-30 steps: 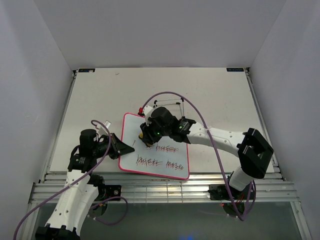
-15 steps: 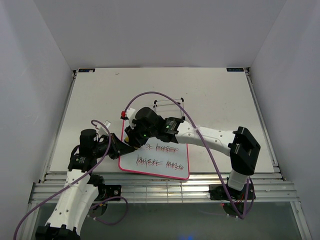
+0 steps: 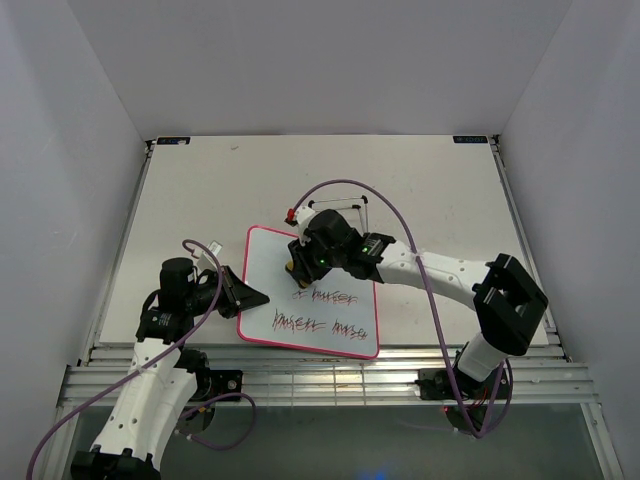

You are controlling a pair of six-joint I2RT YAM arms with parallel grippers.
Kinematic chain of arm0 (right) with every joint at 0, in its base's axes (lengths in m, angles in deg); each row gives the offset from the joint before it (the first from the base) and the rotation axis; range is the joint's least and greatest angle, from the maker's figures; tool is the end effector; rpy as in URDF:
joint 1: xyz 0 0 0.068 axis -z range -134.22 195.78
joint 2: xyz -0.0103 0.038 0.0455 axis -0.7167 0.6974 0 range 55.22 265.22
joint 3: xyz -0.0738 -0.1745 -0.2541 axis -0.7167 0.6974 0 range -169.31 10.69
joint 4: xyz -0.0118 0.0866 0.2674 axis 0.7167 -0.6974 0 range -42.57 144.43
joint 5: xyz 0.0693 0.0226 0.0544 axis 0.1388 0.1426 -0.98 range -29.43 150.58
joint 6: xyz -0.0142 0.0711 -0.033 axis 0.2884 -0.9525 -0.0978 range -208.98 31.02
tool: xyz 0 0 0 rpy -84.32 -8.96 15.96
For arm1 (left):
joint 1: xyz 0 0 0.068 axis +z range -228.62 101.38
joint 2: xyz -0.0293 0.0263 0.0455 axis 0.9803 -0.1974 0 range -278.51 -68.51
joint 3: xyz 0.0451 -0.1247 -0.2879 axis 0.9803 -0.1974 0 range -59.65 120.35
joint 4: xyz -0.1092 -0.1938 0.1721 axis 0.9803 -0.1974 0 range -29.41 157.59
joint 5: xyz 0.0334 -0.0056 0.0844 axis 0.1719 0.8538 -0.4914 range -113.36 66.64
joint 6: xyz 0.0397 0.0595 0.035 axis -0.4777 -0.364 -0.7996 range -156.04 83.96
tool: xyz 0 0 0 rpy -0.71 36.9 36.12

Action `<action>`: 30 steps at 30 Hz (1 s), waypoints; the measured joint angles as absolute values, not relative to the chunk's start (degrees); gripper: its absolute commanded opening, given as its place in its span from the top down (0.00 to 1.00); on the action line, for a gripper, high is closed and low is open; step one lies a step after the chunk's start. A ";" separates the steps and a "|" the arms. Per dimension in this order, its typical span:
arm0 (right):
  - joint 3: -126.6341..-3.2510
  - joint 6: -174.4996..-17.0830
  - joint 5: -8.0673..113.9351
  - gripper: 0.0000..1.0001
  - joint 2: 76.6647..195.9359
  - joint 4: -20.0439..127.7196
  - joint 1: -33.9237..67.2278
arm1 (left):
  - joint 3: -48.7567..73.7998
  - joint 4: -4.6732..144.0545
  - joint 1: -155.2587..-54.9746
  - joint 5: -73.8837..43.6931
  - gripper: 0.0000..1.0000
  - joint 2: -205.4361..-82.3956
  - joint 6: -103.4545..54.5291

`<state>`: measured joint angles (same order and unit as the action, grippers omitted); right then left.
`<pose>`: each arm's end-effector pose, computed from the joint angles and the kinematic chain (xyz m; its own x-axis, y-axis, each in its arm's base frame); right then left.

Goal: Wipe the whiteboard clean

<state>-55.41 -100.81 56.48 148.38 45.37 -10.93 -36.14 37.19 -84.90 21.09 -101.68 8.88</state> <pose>0.2244 0.3509 0.2708 -0.4941 -0.3798 -0.7820 -0.7807 0.5897 0.2069 0.1215 -0.0617 0.2182 -0.8843 -0.4098 -0.2237 -0.0192 0.5106 -0.8596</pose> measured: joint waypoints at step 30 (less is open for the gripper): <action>-31.13 -126.78 63.30 0.91 133.57 57.81 -11.06 | -36.14 36.56 -85.01 20.28 1.00 -101.28 8.93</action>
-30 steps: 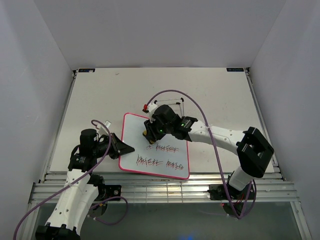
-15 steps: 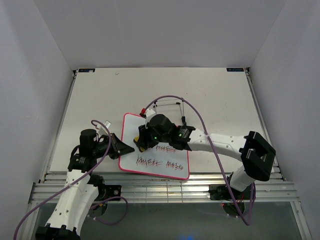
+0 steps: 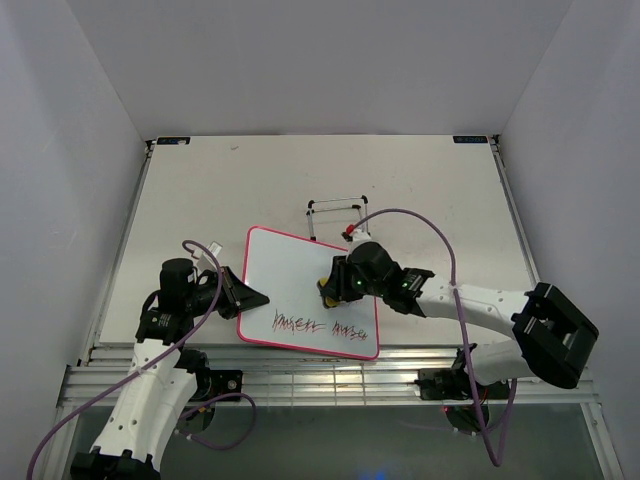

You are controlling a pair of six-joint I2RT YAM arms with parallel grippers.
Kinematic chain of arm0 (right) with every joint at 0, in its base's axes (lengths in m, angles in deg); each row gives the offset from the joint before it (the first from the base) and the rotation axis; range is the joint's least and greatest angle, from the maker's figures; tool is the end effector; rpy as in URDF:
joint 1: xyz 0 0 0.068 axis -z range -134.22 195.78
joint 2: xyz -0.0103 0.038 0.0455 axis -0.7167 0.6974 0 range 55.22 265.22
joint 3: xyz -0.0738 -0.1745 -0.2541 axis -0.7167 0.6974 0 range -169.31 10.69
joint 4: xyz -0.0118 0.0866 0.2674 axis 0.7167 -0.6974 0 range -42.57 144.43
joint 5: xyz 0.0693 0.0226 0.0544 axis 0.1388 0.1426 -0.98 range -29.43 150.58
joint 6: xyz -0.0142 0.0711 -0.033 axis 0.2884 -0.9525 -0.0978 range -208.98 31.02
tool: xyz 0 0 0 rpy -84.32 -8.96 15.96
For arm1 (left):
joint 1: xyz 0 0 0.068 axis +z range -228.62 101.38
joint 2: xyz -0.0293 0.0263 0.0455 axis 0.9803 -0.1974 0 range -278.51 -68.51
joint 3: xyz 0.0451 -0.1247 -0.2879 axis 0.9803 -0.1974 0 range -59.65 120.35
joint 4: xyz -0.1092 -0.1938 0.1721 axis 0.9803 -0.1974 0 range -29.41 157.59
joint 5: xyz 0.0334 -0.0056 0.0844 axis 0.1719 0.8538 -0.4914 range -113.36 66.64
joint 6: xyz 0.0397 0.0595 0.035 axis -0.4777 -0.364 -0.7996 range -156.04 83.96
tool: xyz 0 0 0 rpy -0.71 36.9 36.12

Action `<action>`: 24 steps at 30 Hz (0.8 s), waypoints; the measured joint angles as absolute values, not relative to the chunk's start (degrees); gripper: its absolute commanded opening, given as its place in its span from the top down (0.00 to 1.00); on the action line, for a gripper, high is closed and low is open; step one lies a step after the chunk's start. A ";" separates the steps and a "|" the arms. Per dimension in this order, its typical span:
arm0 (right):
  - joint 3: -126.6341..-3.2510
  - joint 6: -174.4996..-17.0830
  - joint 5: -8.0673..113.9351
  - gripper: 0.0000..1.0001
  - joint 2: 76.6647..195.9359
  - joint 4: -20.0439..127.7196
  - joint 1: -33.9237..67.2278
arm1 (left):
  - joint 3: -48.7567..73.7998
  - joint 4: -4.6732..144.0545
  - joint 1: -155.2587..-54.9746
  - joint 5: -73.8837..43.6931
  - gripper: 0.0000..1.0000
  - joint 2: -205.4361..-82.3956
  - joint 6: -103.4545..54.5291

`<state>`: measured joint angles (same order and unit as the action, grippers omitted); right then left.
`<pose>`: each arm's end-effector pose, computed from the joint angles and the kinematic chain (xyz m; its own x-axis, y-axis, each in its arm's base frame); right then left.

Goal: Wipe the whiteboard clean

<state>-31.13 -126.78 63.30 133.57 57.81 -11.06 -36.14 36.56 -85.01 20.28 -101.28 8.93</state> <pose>0.1813 0.2716 0.2284 -0.7355 -0.0063 -0.6775 -0.4601 0.7386 0.4927 0.1204 -0.0611 0.2174 -0.8813 -0.4160 -0.2242 -0.0271 0.5182 -0.8548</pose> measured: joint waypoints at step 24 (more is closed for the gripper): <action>-58.08 -125.27 65.07 0.92 149.24 49.35 -22.10 | -35.79 35.73 -84.35 19.25 1.00 -100.93 9.23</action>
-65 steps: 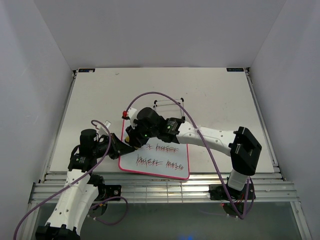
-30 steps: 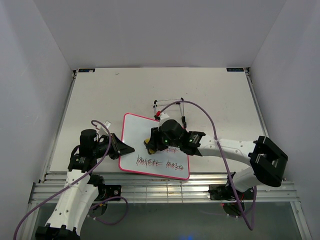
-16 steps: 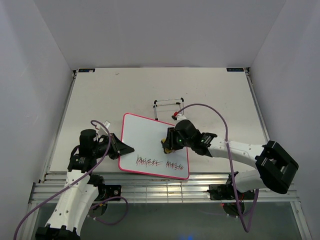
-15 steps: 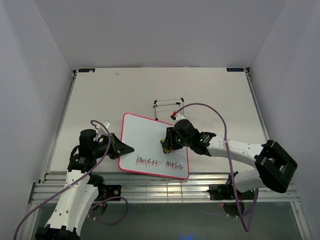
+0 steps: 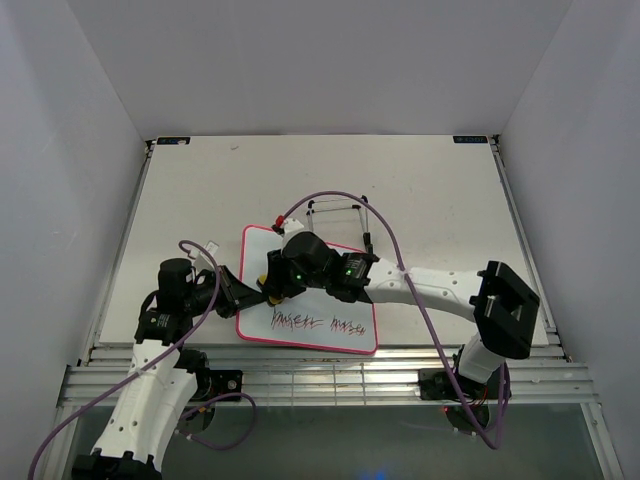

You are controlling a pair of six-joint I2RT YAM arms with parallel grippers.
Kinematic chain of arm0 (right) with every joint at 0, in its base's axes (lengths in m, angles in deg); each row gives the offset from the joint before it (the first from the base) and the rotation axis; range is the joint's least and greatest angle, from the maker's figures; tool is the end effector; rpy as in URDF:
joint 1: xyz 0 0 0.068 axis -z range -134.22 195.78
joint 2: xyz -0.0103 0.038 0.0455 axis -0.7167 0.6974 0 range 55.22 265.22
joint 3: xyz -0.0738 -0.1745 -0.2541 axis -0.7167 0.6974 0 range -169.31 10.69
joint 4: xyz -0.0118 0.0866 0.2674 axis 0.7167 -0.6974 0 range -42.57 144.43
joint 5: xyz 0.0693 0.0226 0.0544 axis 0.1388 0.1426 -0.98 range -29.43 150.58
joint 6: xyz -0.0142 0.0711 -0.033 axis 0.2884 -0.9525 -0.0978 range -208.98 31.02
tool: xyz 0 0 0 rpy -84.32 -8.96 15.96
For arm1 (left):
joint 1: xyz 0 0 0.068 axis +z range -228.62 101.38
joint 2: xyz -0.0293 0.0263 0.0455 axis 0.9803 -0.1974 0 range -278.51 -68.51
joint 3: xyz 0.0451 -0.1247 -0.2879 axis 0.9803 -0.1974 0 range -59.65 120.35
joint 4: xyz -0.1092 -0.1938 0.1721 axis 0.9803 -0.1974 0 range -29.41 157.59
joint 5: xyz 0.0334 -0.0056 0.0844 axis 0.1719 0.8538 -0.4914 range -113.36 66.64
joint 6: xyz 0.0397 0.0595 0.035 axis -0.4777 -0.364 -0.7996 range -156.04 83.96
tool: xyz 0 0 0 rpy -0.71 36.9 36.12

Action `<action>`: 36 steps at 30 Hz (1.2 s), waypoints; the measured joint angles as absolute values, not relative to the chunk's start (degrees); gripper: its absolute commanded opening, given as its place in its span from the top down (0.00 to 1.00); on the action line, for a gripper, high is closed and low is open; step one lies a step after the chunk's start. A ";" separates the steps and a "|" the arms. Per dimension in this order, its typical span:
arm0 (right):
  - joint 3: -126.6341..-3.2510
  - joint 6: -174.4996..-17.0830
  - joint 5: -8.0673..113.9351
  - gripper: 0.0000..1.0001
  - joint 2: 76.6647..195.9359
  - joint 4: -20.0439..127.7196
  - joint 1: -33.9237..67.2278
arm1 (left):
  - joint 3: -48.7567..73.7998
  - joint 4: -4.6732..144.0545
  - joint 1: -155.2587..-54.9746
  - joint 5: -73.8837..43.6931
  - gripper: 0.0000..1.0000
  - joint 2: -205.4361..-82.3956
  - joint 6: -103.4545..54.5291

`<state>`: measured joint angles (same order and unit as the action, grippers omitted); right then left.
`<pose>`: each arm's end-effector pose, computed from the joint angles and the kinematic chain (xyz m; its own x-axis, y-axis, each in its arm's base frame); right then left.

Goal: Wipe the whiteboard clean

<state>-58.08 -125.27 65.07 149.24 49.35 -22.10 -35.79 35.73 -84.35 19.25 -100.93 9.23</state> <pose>0.1672 0.3973 0.2909 -0.6848 -0.1177 -0.7191 -0.6113 0.6300 0.4790 0.1204 -0.0587 0.2184 -0.8706 -0.4382 -0.2239 -0.0457 0.5251 -0.8498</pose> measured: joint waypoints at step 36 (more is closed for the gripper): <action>-23.50 -126.38 52.43 0.92 129.87 63.54 -5.46 | -35.20 36.32 -84.75 19.45 1.00 -100.87 9.32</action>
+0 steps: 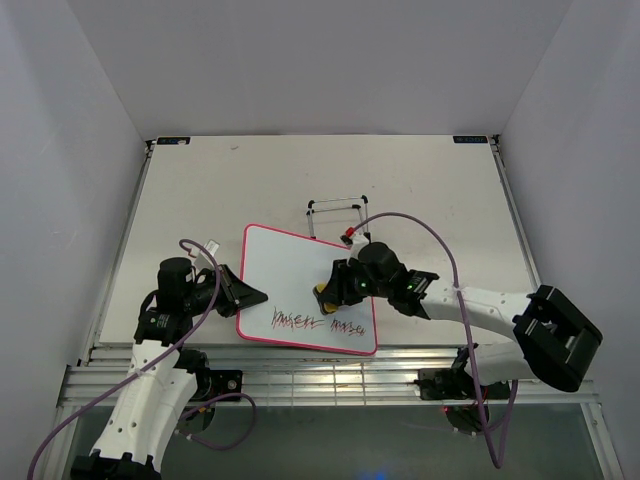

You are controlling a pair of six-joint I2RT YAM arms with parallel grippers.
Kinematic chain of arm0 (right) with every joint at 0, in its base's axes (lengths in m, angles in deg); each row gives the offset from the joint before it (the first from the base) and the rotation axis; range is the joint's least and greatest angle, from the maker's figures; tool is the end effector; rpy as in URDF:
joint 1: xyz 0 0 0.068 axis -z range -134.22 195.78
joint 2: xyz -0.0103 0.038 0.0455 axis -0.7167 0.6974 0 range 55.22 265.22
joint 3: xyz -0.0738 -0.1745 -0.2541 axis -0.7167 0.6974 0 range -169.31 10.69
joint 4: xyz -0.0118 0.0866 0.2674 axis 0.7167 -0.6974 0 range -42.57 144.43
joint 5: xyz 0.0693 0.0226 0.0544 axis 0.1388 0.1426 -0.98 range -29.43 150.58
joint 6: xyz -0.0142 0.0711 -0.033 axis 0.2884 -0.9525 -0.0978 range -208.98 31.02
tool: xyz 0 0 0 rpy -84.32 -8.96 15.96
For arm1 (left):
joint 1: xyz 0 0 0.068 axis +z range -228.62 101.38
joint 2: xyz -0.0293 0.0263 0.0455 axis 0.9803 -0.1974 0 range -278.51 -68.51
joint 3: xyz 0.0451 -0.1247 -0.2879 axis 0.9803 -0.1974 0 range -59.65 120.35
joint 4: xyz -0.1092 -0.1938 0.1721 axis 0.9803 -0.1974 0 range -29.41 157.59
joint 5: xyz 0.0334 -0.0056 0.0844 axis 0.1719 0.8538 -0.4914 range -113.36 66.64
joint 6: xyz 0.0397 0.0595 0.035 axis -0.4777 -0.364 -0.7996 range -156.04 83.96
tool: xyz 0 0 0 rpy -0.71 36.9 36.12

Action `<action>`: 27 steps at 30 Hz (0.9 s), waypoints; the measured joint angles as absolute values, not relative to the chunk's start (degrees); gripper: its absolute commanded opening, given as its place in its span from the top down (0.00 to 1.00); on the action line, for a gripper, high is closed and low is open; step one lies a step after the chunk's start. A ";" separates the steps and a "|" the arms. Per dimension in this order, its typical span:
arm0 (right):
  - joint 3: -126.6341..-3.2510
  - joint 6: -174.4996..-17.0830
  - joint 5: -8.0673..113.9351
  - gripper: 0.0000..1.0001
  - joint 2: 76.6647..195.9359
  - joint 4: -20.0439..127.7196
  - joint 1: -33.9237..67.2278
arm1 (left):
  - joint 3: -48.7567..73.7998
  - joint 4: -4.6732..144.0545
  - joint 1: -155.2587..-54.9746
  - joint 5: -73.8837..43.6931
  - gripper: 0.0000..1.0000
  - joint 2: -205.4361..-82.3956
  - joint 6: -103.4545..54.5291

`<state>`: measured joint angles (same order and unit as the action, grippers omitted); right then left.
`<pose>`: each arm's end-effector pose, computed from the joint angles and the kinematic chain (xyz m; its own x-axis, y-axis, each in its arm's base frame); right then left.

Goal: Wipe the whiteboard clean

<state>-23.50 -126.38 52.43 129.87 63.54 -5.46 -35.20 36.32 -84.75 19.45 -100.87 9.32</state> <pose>0.1807 0.2407 0.2110 -0.7736 -0.0031 -0.6337 -0.4755 0.6638 0.5773 0.1212 -0.0599 0.2234 -0.8698 -0.4316 -0.2392 -0.0239 0.5210 -0.8532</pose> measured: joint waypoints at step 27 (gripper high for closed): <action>-8.62 -118.76 39.97 0.92 119.95 57.35 21.57 | -35.18 36.08 -85.19 19.14 1.00 -100.65 9.30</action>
<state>-8.62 -118.76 39.97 119.95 57.35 21.57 -35.18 36.08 -85.19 19.14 -100.65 9.30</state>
